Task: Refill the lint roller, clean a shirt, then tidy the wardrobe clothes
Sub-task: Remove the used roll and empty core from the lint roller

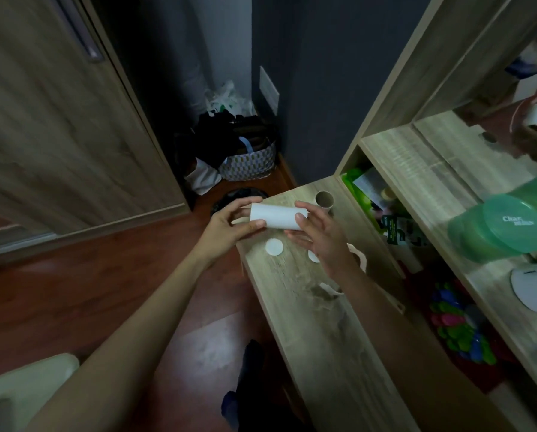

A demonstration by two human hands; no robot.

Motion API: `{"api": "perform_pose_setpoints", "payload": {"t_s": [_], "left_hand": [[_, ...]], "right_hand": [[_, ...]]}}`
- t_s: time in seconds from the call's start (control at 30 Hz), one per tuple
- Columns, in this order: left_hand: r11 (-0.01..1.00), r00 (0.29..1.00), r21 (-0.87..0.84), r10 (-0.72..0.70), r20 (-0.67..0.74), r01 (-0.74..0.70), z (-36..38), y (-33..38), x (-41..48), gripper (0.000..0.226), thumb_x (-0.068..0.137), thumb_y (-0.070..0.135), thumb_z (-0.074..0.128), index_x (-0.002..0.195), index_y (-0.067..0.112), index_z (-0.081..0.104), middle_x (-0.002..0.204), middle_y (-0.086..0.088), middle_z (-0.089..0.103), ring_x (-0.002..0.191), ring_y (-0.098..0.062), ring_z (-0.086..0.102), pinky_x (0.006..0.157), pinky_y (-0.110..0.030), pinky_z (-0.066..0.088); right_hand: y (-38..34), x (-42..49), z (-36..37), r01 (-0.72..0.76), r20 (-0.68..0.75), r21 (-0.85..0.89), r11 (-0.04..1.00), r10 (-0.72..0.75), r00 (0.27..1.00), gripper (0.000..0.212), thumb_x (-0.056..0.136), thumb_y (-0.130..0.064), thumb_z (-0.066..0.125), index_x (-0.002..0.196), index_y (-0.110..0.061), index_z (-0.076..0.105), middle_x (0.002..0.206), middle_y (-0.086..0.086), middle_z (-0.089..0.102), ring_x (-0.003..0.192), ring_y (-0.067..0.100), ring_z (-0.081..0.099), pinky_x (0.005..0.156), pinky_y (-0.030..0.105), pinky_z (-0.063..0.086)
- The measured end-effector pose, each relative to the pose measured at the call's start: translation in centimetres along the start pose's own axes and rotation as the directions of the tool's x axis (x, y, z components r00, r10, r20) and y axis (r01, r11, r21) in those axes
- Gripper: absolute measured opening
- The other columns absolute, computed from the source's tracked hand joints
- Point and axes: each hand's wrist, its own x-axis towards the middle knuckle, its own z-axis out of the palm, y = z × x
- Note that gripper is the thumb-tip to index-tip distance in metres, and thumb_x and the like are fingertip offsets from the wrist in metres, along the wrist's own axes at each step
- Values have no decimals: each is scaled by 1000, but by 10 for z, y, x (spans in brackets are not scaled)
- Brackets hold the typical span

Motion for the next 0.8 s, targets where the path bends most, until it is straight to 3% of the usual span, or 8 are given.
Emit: {"api": "perform_pose_setpoints", "payload": {"t_s": [0.13,0.23,0.3,0.4,0.47,0.6,0.7,0.8], "left_hand": [[999,987,37,25,-157,-19,-39,4,4,44,82,5,71,124,9,61,109,-6,69,102,-11,67,81,-24,56],[999,934,45,32,-356,-17,-77,-3,14,40,84,2,69,123,7,60,111,-5,67,95,0,65,75,-11,51],[1000,899,28,19,-437,-8,-101,-13,24,40,83,7,71,121,12,62,114,-7,68,98,-3,64,77,-13,52],[999,867,-23,-33,-497,26,-124,-29,44,41,83,8,72,122,11,61,113,-9,67,95,-6,64,72,-13,52],[999,858,-18,-51,-511,49,-134,-40,60,40,83,7,72,121,11,60,111,-11,66,94,-10,63,69,-12,53],[992,872,-17,-114,-476,121,-152,-69,99,38,83,6,72,119,12,60,109,-13,65,89,-14,63,65,-11,52],[982,879,-32,-183,-440,188,-162,-95,129,35,83,6,72,115,14,60,109,-14,63,89,-21,64,61,-12,53],[963,866,-4,-243,-437,269,-169,-127,158,35,83,2,71,116,9,59,98,-12,62,72,-12,63,57,-11,52]], "right_hand": [[6,31,38,6,32,-144,990,-1,999,39,95,-22,57,133,-17,50,118,-2,58,109,16,61,82,28,57],[24,68,57,135,51,-456,880,-126,991,44,97,-32,51,138,-19,45,128,1,57,115,13,57,96,29,47],[41,99,65,223,113,-723,654,-207,972,45,99,-36,45,140,-18,43,139,3,49,125,17,48,106,33,36],[64,141,68,222,190,-946,237,-148,971,50,101,-44,28,145,-21,35,154,2,32,142,20,26,117,49,8],[73,161,66,203,192,-974,106,-99,976,52,101,-45,22,147,-21,31,157,2,24,145,21,18,116,53,-1],[79,181,60,217,217,-976,-9,-80,973,57,102,-46,17,147,-15,30,157,3,24,145,20,18,116,51,-3],[84,184,57,220,231,-970,-104,-97,968,64,99,-48,8,146,-13,34,154,4,31,144,18,23,117,48,3],[89,184,57,209,229,-969,-131,-156,961,62,99,-42,12,139,-9,45,146,7,46,138,20,37,117,47,15]]}}
